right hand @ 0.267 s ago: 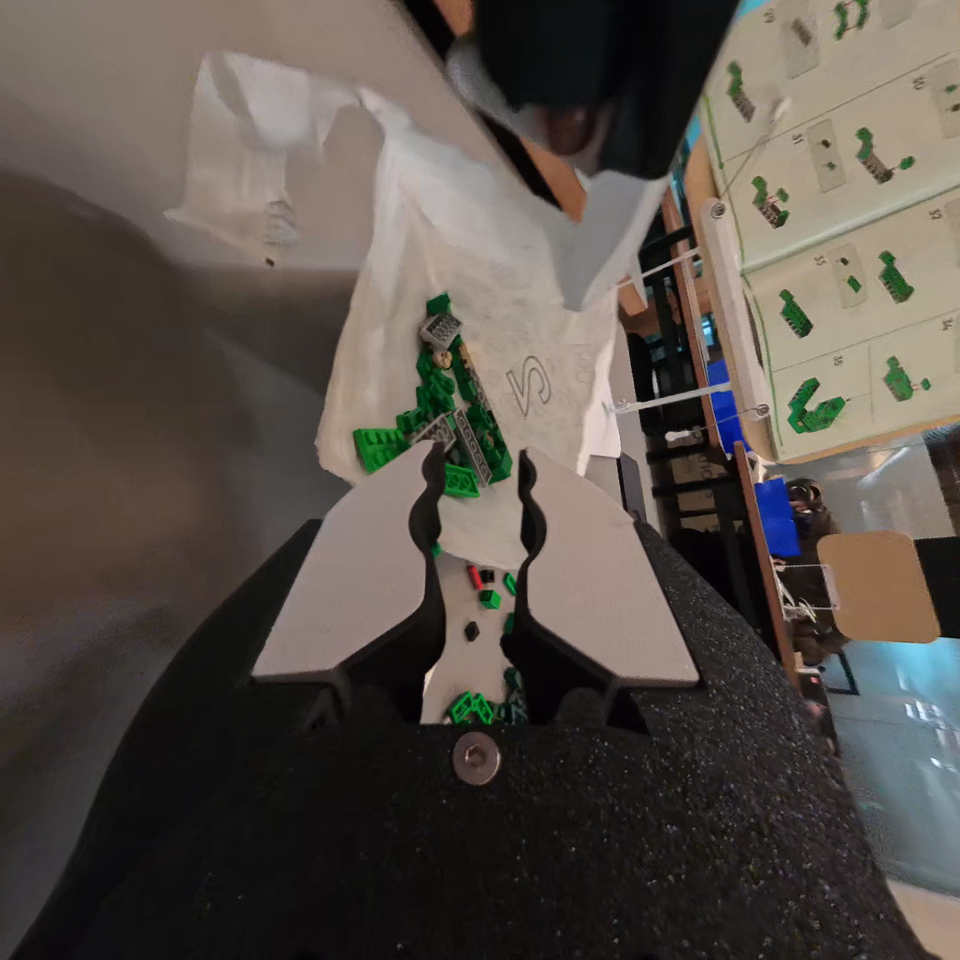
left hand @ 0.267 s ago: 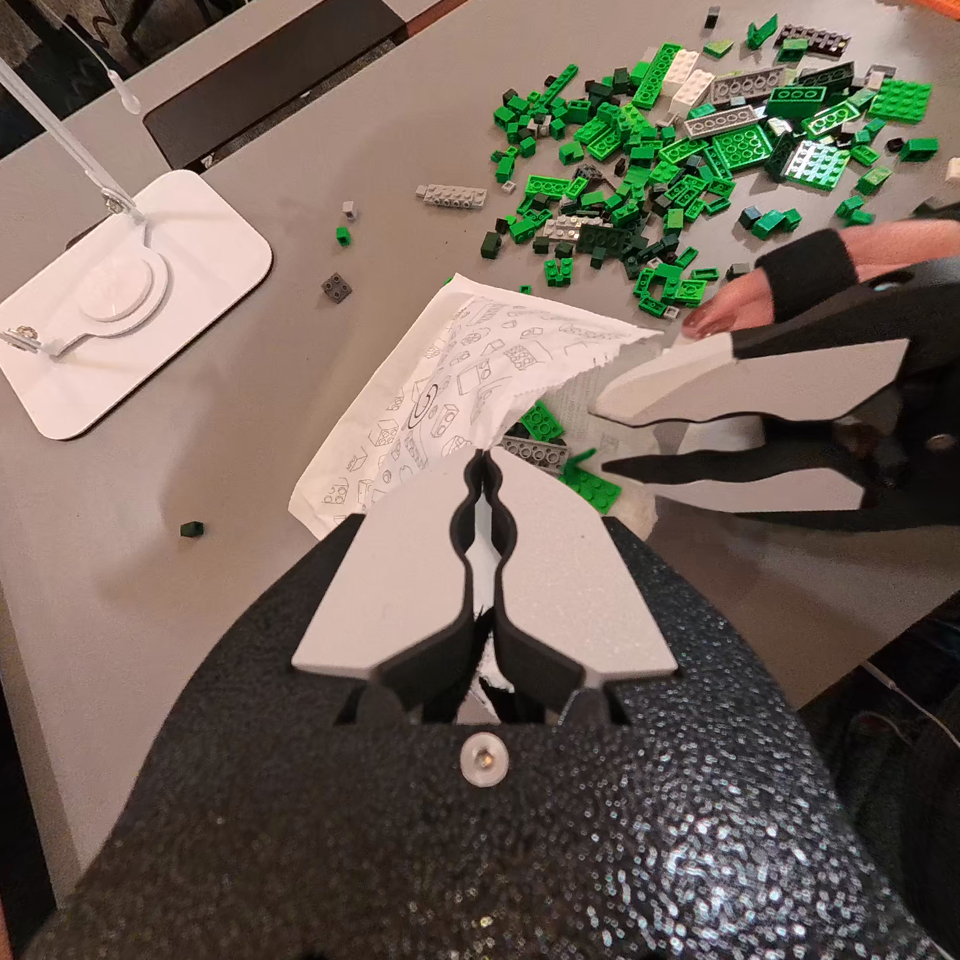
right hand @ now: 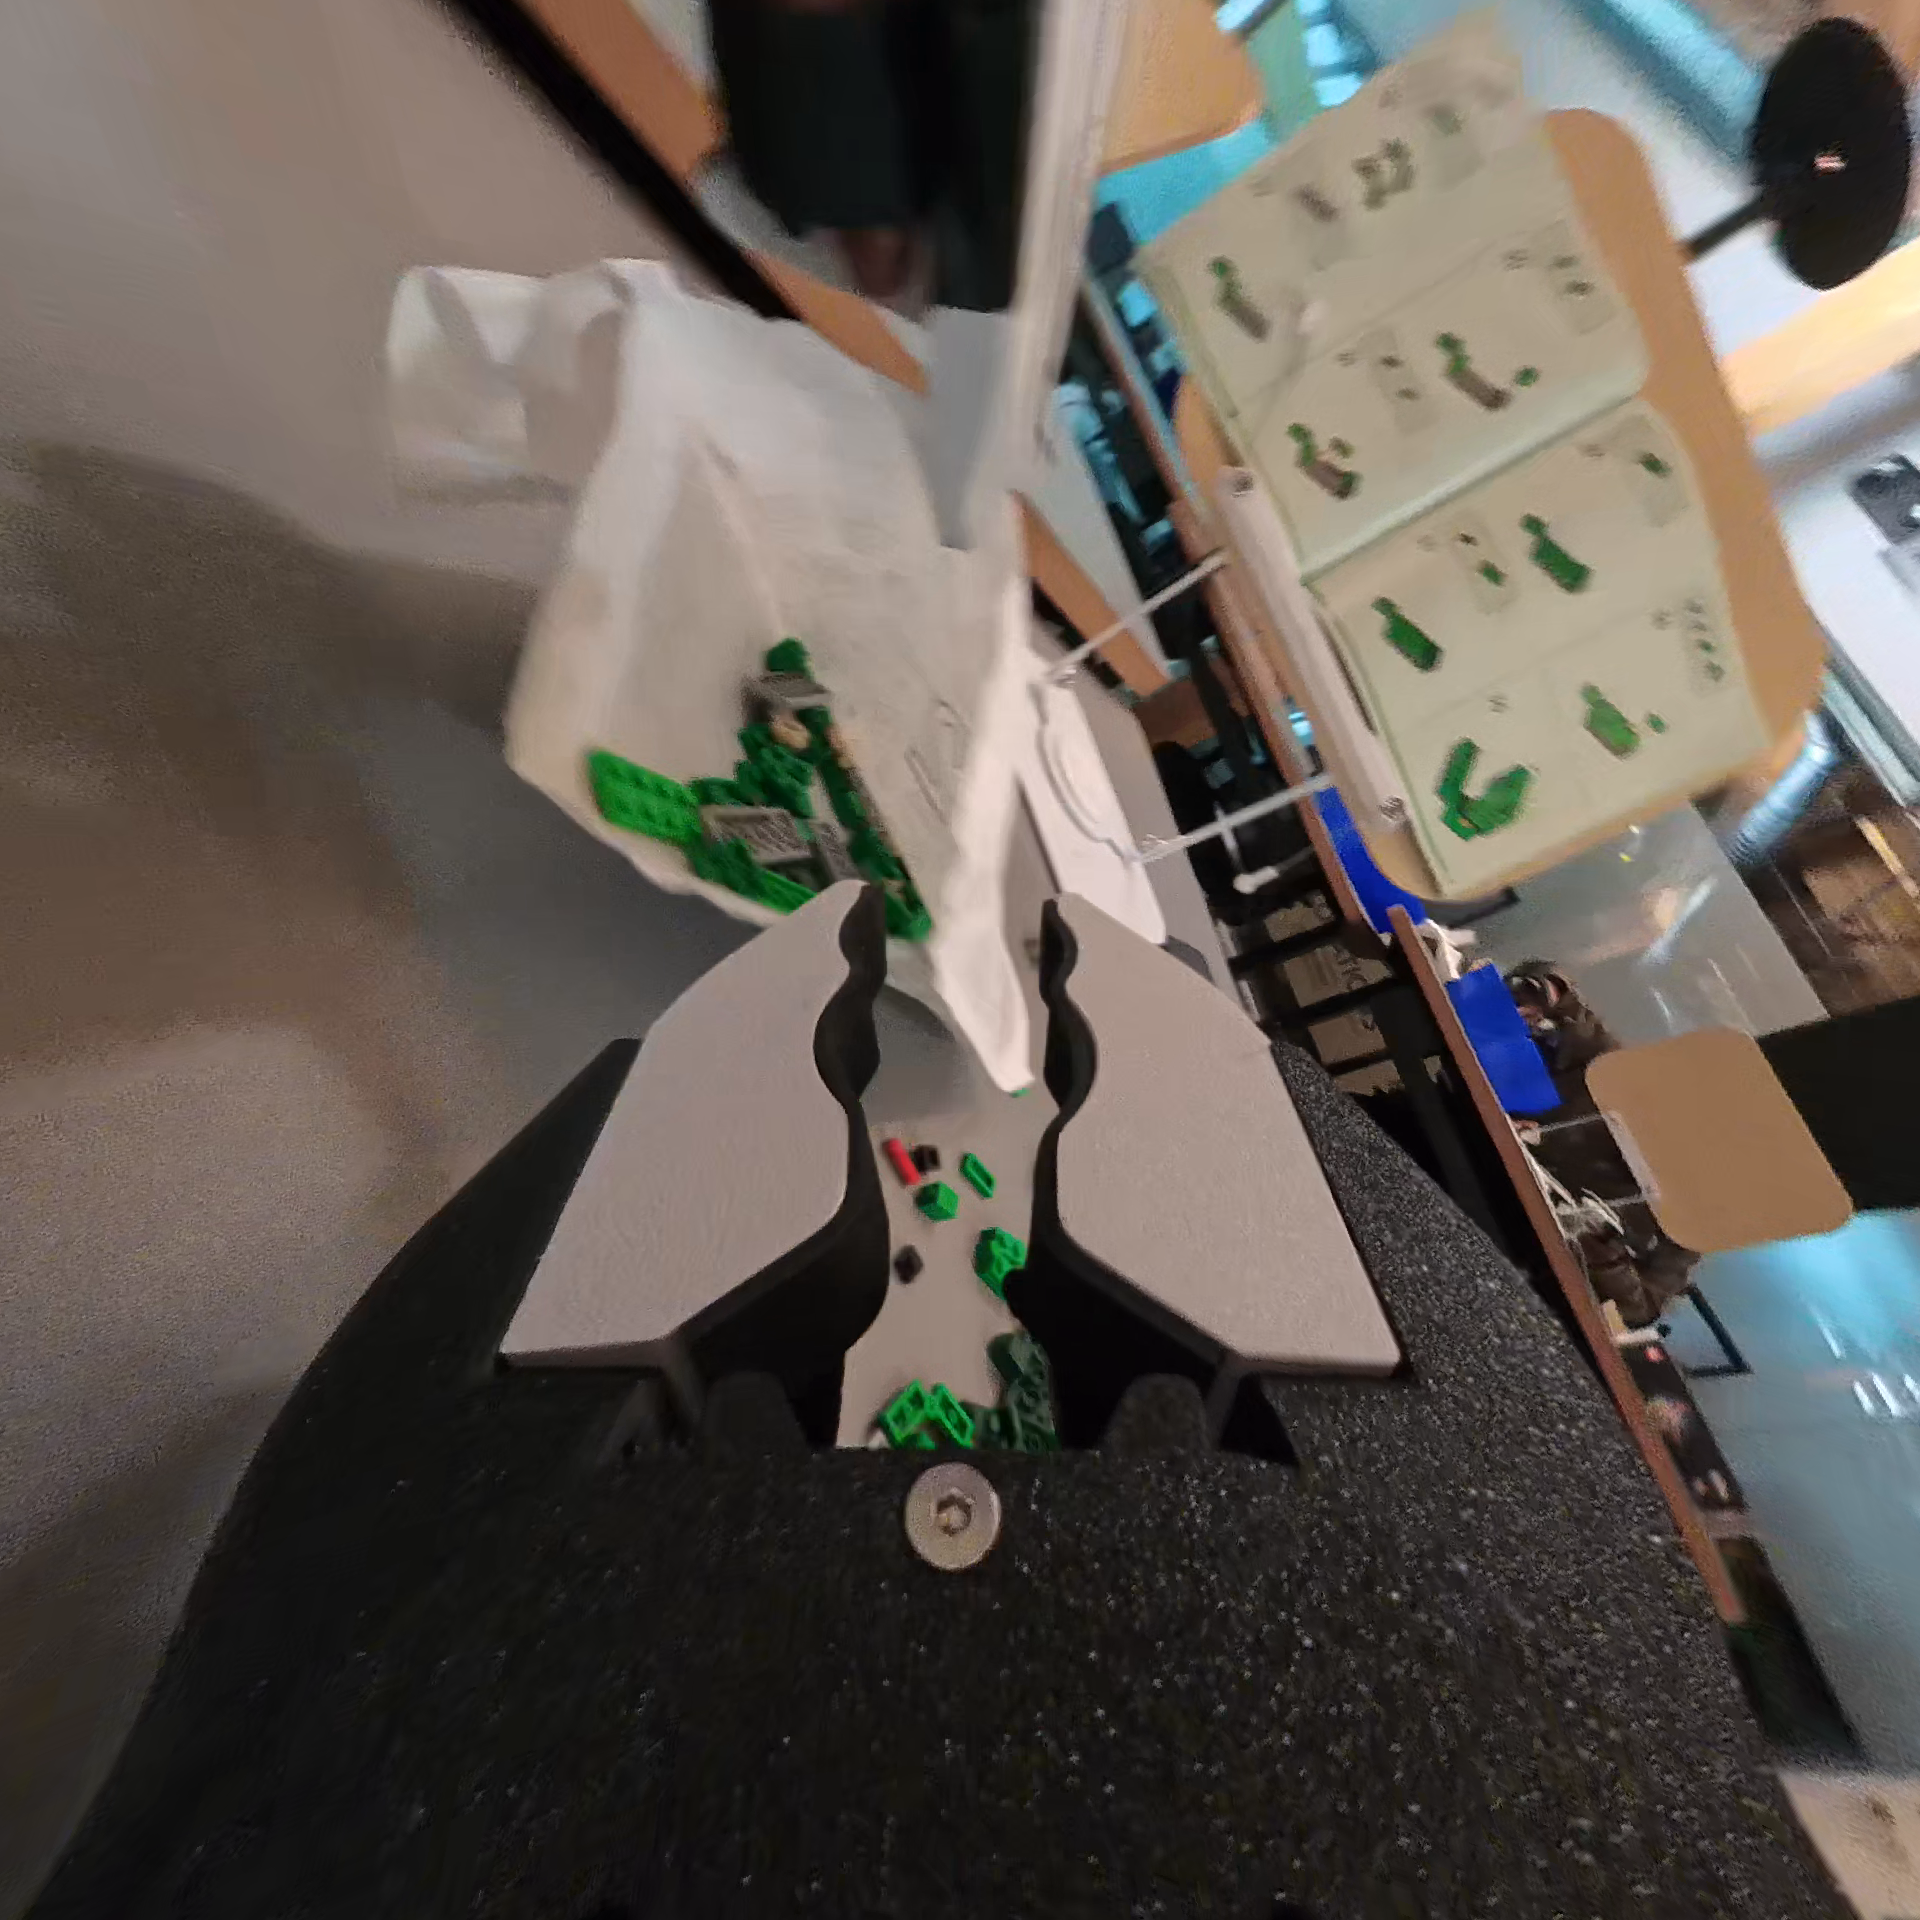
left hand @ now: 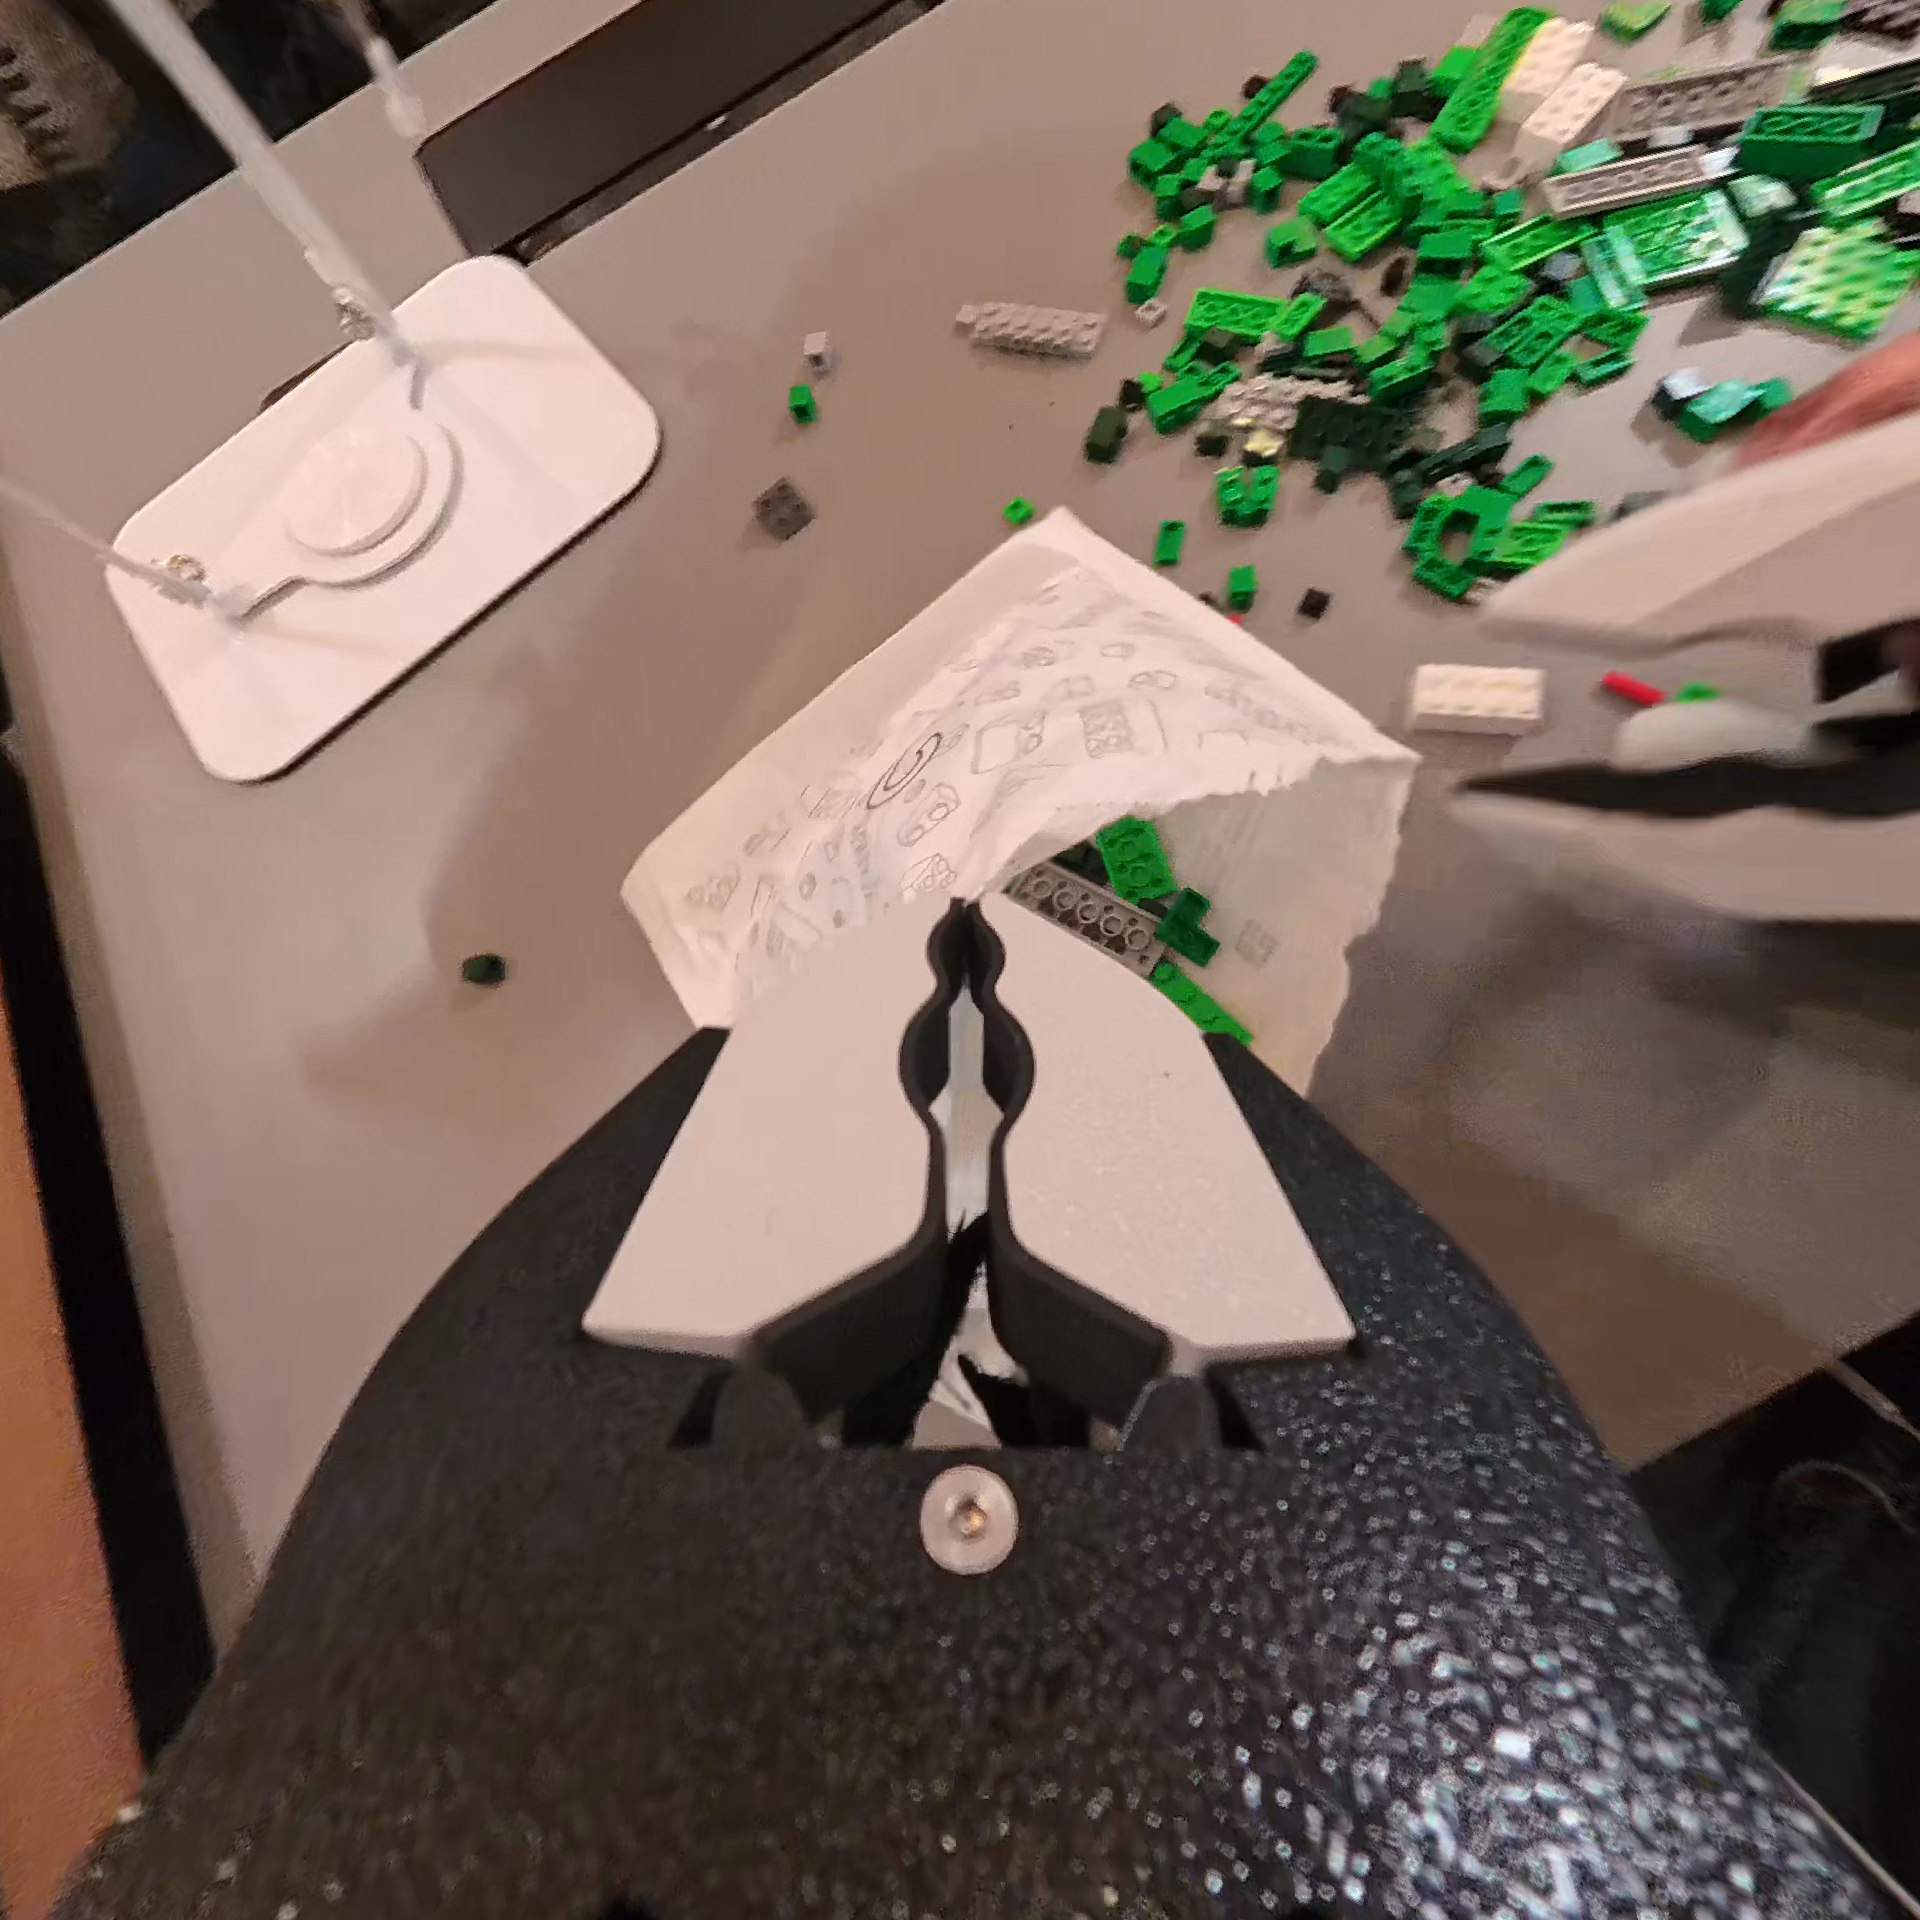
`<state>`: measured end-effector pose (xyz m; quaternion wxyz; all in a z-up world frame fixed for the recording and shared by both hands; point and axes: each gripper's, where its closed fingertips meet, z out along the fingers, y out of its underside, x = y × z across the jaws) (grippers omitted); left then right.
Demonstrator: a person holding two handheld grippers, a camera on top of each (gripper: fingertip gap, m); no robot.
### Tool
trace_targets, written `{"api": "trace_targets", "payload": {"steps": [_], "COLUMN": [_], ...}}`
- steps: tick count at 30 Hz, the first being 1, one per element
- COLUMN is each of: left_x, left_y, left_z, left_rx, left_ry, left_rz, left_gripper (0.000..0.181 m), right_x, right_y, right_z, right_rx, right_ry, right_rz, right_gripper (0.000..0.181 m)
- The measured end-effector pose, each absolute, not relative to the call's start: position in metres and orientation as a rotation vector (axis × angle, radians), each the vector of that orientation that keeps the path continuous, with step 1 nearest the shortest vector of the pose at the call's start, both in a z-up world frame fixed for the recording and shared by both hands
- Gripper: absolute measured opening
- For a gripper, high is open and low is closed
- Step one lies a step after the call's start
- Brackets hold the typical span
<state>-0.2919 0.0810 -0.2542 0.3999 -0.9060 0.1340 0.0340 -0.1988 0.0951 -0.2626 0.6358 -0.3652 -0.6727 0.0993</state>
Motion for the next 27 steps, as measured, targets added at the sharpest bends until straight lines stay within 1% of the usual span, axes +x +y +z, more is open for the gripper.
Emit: {"api": "trace_targets", "payload": {"steps": [1,6,8,9,10,12,16,22,27], "left_x": [-0.299,-0.314,-0.321,-0.322,-0.322,-0.319,-0.326,-0.33,-0.327], "left_y": [0.08,0.08,0.078,0.076,0.074,0.073,0.067,0.071,0.094], "left_z": [-0.255,-0.267,-0.274,-0.277,-0.279,-0.279,-0.27,-0.229,-0.21], "left_rx": [-2.302,-2.329,-2.362,-2.383,-2.396,-2.397,-2.381,-2.194,-2.019], "left_ry": [0.317,0.257,0.233,0.218,0.193,0.147,0.099,0.111,0.174], "left_rz": [0.103,0.032,0.032,0.016,-0.018,-0.107,-0.076,0.08,0.321], "left_gripper": [0.0,0.001,0.005,0.013,0.031,0.049,0.065,0.078,0.079], "right_x": [-0.192,-0.165,-0.158,-0.155,-0.154,-0.153,-0.153,-0.152,-0.156], "right_y": [0.103,0.133,0.143,0.148,0.151,0.156,0.159,0.161,0.151], "right_z": [-0.259,-0.261,-0.258,-0.257,-0.257,-0.257,-0.259,-0.252,-0.252], "right_rx": [-0.851,-0.999,-1.044,-1.064,-1.085,-1.128,-1.15,-1.114,-1.045], "right_ry": [-1.493,-1.358,-1.286,-1.244,-1.203,-1.133,-1.088,-1.004,-1.055], "right_rz": [0.246,0.459,0.493,0.509,0.531,0.591,0.606,0.615,0.584], "right_gripper": [0.027,0.024,0.023,0.023,0.022,0.021,0.02,0.016,0.014]}}
